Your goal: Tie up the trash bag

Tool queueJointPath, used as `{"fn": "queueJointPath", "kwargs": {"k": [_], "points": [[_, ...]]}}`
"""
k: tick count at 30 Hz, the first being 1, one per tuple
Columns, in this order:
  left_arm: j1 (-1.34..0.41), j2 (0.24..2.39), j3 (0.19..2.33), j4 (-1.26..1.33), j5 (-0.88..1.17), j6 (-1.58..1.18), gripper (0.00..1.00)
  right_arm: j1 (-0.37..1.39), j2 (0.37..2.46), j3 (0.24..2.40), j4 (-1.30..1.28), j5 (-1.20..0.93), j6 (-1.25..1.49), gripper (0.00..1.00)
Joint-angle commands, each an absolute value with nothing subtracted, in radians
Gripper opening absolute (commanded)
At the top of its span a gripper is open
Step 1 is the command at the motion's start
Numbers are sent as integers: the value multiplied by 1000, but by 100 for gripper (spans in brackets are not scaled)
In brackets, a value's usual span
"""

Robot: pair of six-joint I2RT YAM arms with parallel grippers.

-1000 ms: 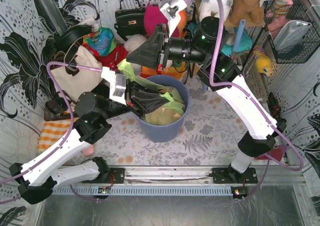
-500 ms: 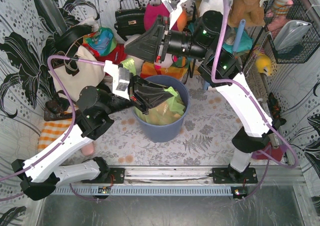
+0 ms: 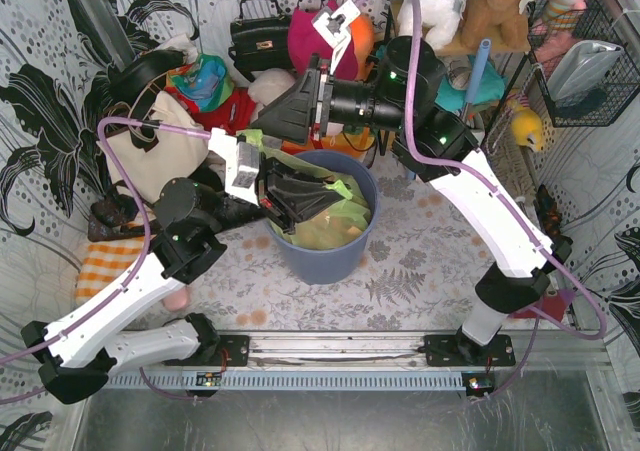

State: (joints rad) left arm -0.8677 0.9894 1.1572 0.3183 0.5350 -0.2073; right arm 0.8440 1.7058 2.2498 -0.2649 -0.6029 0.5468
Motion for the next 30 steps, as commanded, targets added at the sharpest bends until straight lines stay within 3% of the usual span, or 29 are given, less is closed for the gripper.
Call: {"fn": "queueJointPath", "kwargs": {"k": [1, 4, 19, 30], "points": [[-864, 961, 1136, 372, 525, -221, 0, 849, 1635, 2226, -179, -642, 600, 50], [-864, 957, 1131, 368, 521, -221, 0, 849, 1626, 2216, -173, -641, 604, 55], [-864, 956, 1126, 368, 519, -218, 0, 853, 1549, 2093, -155, -620, 681, 54], [-864, 957, 1126, 372, 516, -222, 0, 864, 1617, 2157, -112, -647, 721, 45]]}}
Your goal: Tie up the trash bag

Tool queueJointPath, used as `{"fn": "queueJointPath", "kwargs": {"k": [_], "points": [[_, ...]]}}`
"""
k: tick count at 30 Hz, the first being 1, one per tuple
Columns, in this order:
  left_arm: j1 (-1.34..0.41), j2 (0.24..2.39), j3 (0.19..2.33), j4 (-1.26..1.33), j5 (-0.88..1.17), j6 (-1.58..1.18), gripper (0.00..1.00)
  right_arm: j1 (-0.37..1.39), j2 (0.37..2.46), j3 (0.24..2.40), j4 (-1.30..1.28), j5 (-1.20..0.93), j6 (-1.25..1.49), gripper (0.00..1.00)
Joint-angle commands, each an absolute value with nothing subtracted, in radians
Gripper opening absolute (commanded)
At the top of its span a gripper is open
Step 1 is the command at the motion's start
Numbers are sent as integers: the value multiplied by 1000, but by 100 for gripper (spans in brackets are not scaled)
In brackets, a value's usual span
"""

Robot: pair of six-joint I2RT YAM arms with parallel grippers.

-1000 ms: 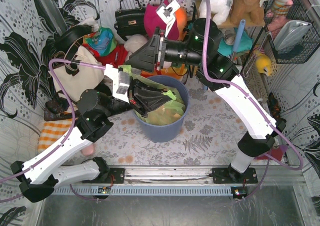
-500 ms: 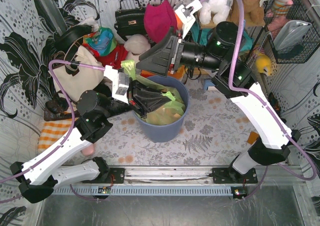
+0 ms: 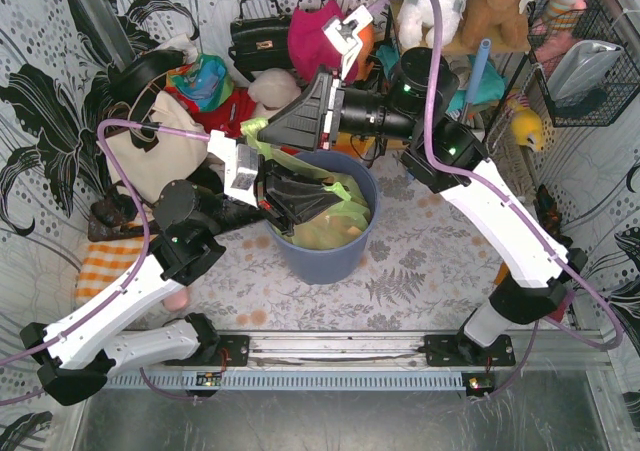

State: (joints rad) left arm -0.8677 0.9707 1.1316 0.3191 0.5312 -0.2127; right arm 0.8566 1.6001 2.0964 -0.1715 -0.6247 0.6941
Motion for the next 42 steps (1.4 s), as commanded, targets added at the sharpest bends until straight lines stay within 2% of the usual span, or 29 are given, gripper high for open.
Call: {"fn": "queueJointPath", "kwargs": {"k": [1, 3, 6, 8, 9, 10, 16, 21, 23, 26, 31, 36, 42], "points": [[-864, 958, 1126, 372, 516, -222, 0, 864, 1625, 2167, -112, -650, 724, 43], [-864, 960, 1127, 375, 520, -222, 0, 864, 1639, 2183, -113, -646, 726, 39], [-864, 964, 1126, 380, 519, -224, 0, 864, 1660, 2216, -126, -635, 724, 27], [-864, 966, 1128, 383, 519, -225, 0, 864, 1690, 2257, -148, -629, 716, 15], [-863, 967, 1130, 384, 518, -224, 0, 863, 1706, 2286, -163, -628, 714, 5], [-864, 968, 1133, 384, 516, -223, 0, 864, 1721, 2321, -180, -623, 710, 0], [-864, 993, 1210, 375, 488, -188, 0, 864, 1811, 2543, -244, -600, 701, 0], [-863, 1018, 1245, 350, 520, -177, 0, 863, 1780, 2508, -317, -551, 664, 2], [-864, 1012, 1221, 362, 525, -187, 0, 863, 1725, 2419, -331, -512, 648, 17], [-864, 995, 1180, 381, 520, -201, 0, 864, 1634, 2281, -304, -498, 648, 30], [-864, 973, 1136, 386, 517, -215, 0, 863, 1608, 2225, -300, -567, 672, 42], [-863, 959, 1110, 396, 510, -227, 0, 865, 1612, 2185, -244, -624, 721, 43], [-864, 950, 1099, 394, 504, -228, 0, 870, 1640, 2178, -184, -647, 763, 33]]}}
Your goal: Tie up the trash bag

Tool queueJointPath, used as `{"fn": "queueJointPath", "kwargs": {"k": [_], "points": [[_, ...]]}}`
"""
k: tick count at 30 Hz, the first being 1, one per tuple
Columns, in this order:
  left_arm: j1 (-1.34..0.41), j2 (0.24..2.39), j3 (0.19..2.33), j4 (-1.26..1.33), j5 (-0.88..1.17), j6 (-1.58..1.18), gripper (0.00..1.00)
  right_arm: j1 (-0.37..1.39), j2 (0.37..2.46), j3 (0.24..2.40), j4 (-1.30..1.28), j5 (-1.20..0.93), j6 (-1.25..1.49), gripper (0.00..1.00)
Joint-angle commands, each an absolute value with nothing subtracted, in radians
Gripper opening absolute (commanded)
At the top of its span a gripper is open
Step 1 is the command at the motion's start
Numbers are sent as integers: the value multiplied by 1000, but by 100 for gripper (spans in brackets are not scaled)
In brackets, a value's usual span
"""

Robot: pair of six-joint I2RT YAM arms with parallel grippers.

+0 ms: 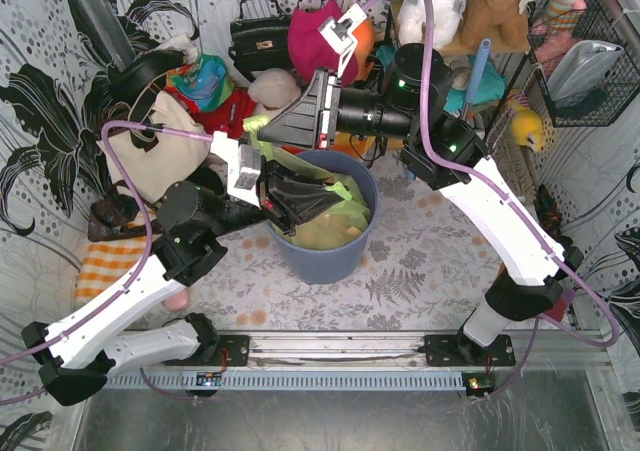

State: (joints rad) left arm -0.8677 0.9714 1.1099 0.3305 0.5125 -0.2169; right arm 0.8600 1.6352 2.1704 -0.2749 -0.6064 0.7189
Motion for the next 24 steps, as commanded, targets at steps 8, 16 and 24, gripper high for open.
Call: {"fn": "queueJointPath", "kwargs": {"k": [8, 16, 24], "points": [[-864, 956, 1107, 392, 505, -226, 0, 873, 1703, 2263, -175, -630, 771, 26], [-864, 952, 1114, 375, 501, -219, 0, 873, 1782, 2397, -269, -628, 748, 0], [-864, 937, 1121, 385, 459, -204, 0, 873, 1777, 2435, -291, -573, 713, 0]]}}
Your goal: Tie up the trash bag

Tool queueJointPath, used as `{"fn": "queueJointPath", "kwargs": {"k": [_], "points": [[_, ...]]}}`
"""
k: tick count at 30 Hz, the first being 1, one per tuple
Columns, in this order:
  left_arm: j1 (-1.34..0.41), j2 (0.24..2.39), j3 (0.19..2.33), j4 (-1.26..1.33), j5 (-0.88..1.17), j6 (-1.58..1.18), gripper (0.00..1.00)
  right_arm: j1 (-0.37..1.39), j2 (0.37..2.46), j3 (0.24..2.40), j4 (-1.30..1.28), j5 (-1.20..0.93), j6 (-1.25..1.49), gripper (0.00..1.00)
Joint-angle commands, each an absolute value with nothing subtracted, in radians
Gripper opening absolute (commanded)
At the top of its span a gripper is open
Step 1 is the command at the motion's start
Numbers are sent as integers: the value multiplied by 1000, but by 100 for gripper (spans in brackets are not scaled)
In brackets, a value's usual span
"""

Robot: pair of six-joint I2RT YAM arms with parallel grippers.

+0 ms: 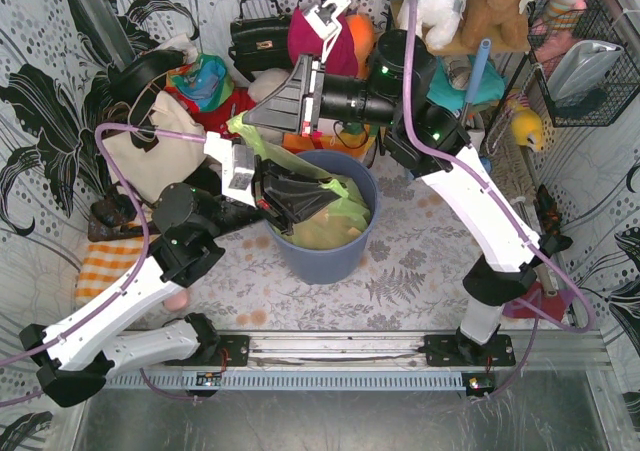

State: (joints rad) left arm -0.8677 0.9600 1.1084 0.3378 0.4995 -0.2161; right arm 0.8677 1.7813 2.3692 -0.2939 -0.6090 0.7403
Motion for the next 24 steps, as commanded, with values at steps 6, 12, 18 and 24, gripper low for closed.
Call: {"fn": "queueJointPath", "kwargs": {"k": [6, 12, 18, 24], "points": [[-864, 1002, 1265, 331, 473, -145, 0, 873, 1814, 2566, -319, -550, 704, 0], [-864, 1013, 1250, 325, 461, -131, 0, 873, 1695, 2370, -343, -465, 647, 0], [-864, 967, 1176, 378, 400, -139, 0, 872, 1551, 2165, -381, -280, 564, 0], [-863, 962, 1159, 403, 371, -139, 0, 871, 1465, 2045, -407, -136, 523, 0]]}}
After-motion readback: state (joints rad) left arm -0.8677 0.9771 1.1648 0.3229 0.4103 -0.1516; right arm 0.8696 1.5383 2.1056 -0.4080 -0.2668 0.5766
